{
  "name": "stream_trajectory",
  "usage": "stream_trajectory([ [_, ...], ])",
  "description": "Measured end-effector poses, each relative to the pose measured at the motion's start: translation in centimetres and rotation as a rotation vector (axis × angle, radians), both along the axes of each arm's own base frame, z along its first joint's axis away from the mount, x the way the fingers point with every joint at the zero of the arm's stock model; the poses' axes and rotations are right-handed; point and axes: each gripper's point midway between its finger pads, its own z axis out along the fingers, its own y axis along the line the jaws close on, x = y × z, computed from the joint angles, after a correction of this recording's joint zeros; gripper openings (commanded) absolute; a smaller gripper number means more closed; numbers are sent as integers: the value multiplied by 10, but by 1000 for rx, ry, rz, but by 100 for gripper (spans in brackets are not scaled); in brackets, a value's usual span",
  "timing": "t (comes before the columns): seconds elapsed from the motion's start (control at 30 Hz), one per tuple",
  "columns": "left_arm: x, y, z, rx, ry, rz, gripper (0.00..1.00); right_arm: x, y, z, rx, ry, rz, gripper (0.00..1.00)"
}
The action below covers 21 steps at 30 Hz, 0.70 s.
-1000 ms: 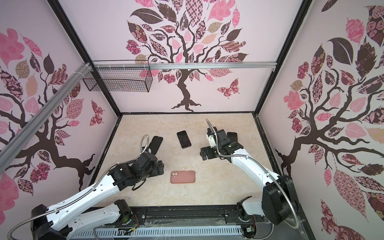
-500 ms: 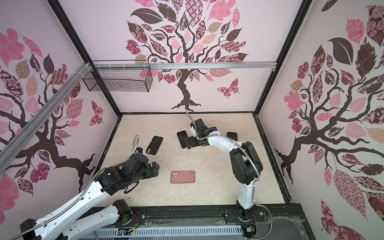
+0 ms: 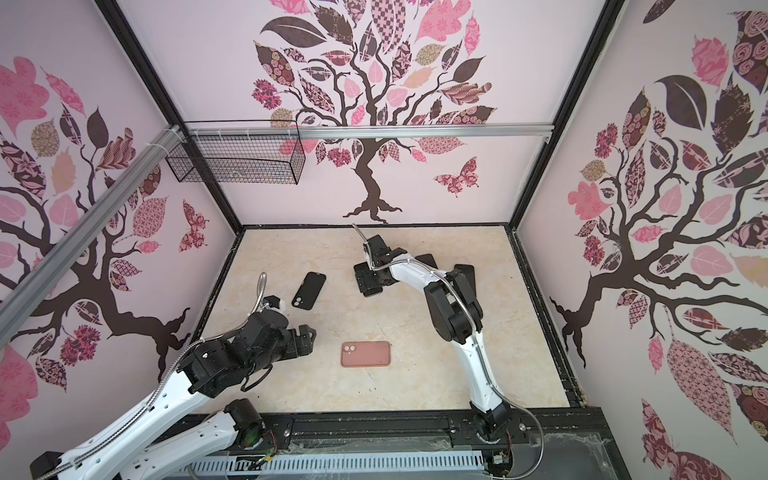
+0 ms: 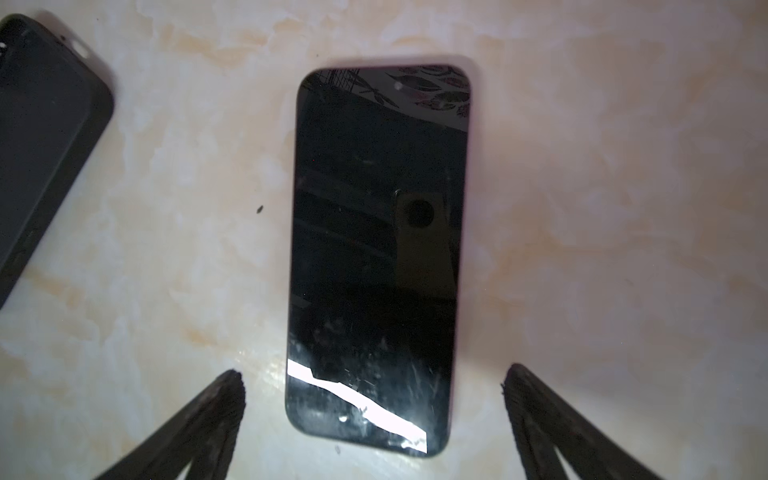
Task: Put the phone into the phone case
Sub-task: 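Reach the right gripper to the purple-edged phone while left gripper withdraws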
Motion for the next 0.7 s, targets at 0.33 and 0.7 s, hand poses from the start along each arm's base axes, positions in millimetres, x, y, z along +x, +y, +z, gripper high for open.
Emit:
stream_trajectory([
  [0.33,-5,2,-3,-20,-1,-3,97,15,17,-13,-62,-10,-1,99],
  [0.7,-7,4,-1,-34,-14,-2,97,23,15,-20,-161,-57,-13,93],
])
